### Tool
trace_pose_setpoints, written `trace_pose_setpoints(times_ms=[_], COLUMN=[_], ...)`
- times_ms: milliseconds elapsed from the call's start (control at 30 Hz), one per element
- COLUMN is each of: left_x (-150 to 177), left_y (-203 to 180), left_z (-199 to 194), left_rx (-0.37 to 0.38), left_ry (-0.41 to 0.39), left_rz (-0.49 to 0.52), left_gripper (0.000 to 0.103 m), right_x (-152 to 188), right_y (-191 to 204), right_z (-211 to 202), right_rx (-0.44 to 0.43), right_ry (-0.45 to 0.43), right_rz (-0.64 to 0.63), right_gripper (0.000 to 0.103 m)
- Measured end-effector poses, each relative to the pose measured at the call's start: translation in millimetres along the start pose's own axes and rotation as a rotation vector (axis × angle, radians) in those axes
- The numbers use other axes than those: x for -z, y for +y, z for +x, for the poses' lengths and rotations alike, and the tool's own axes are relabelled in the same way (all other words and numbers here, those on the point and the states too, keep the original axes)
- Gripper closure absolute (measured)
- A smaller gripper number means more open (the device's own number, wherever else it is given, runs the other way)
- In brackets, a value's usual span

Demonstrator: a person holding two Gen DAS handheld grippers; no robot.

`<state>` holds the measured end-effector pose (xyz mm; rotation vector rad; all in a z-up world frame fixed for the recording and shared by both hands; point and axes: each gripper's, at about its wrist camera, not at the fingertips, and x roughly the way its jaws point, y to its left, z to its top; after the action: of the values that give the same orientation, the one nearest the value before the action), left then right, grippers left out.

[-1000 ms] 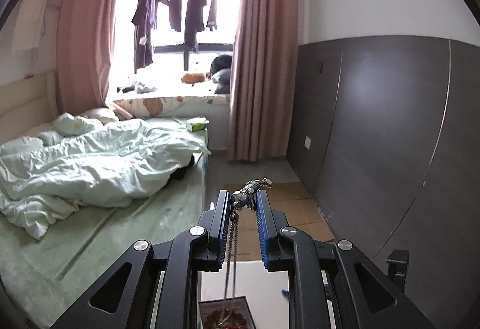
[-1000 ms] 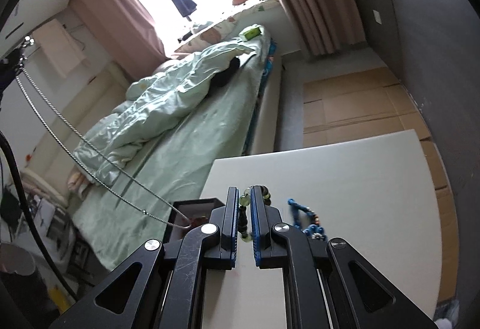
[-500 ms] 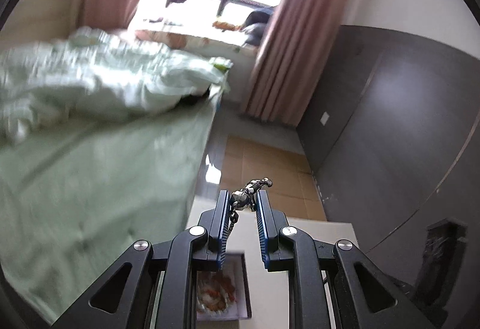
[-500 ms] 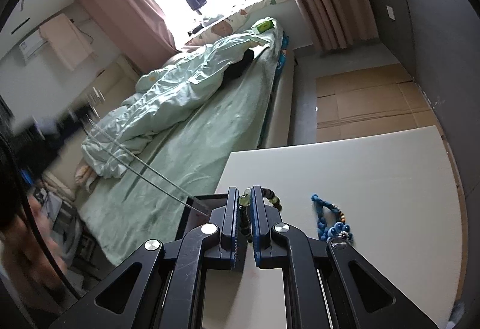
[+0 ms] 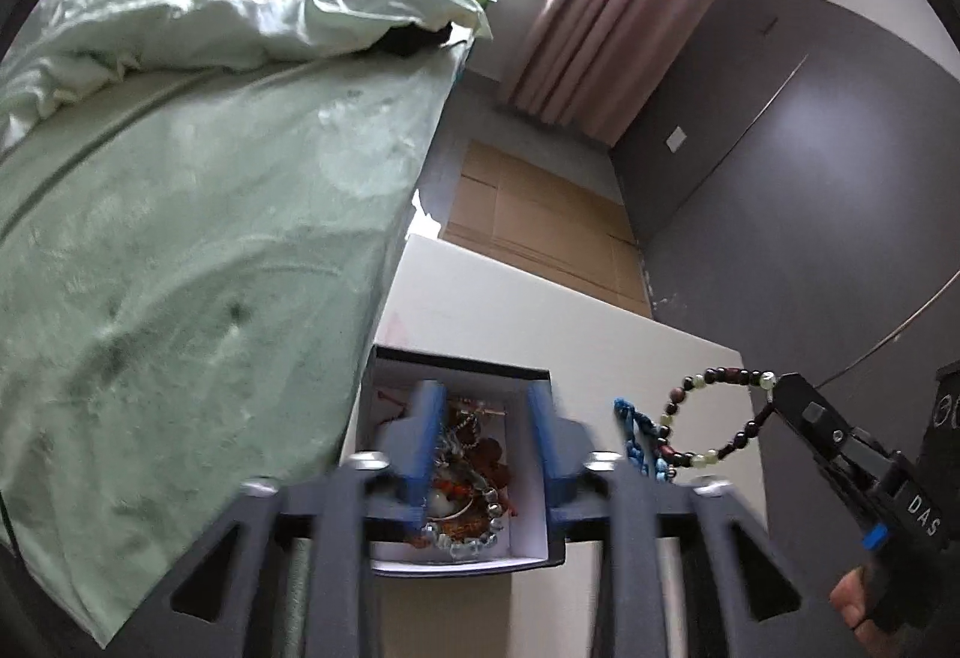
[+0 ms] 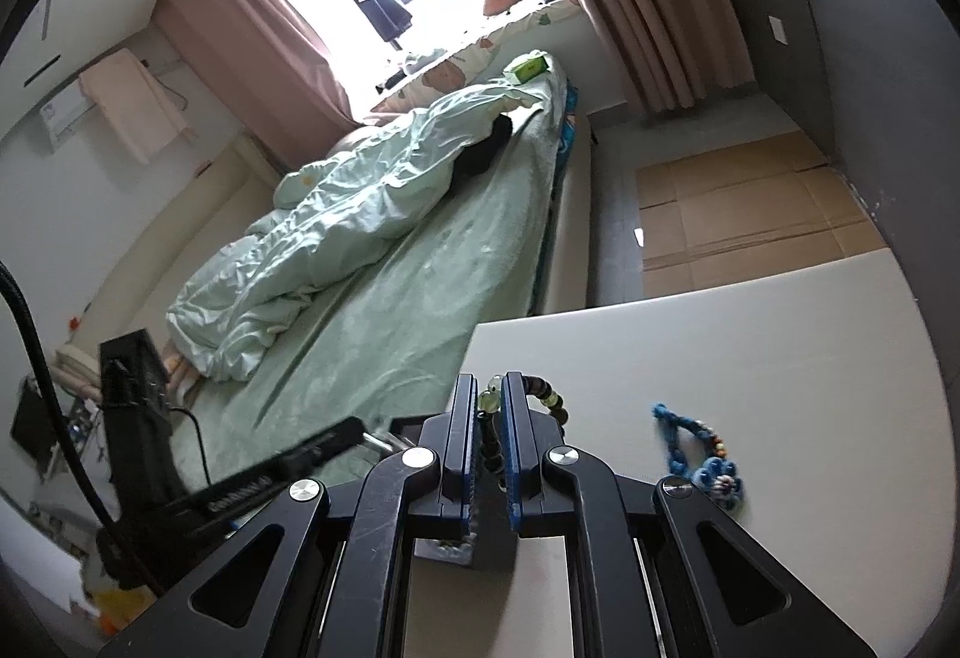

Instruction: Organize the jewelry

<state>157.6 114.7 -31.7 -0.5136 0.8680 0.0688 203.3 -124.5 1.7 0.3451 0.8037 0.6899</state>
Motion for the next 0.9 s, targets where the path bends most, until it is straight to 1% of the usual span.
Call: trace_pose_setpoints(times_ms=[33,67,200,433,533,600,667,700,733,800,900], left_x=[0.6,1.1,0.0,-5.9,-7.6,-7.9,-7.6,-7.6,-7.6,-7.1,-4.8], left_y=[3.2,6.1,18.8,45.0,52.1,55.0,55.4,54.4,52.9,48.3,39.0], left_z=[-1.9,-5.8,-18.4,-26.0,-27.5,-27.3,-26.6,-26.3,-26.2,-26.7,-26.8], left_rx=[0.008,0.014,0.026,0.022,0.027,0.026,0.025,0.026,0.030,0.035,0.037], left_ry=[-0.006,-0.019,-0.049,-0.056,-0.060,-0.056,-0.048,-0.044,-0.039,-0.037,-0.038], left_rz=[-0.010,-0.018,-0.055,-0.142,-0.165,-0.177,-0.176,-0.172,-0.164,-0.144,-0.117], left_gripper=[0.041,0.040,0.040,0.040,0.040,0.040,0.040,0.039,0.039,0.039,0.032], right_x=[1.3,2.6,6.1,12.8,16.5,19.2,21.9,22.7,24.0,21.9,17.0], right_y=[2.3,4.5,15.0,30.2,35.2,37.5,34.6,30.7,27.9,20.1,7.0], right_z=[2.0,4.4,17.6,43.9,59.2,72.7,82.2,82.8,79.9,70.9,53.9], right_rx=[-0.011,-0.021,-0.060,-0.115,-0.126,-0.122,-0.117,-0.106,-0.097,-0.080,-0.053], right_ry=[-0.001,0.000,0.018,0.061,0.093,0.131,0.179,0.185,0.175,0.163,0.147], right_rz=[0.003,0.007,0.013,0.024,0.038,0.046,0.072,0.092,0.100,0.104,0.115], right_gripper=[0.094,0.094,0.094,0.094,0.093,0.093,0.073,0.053,0.049,0.049,0.049])
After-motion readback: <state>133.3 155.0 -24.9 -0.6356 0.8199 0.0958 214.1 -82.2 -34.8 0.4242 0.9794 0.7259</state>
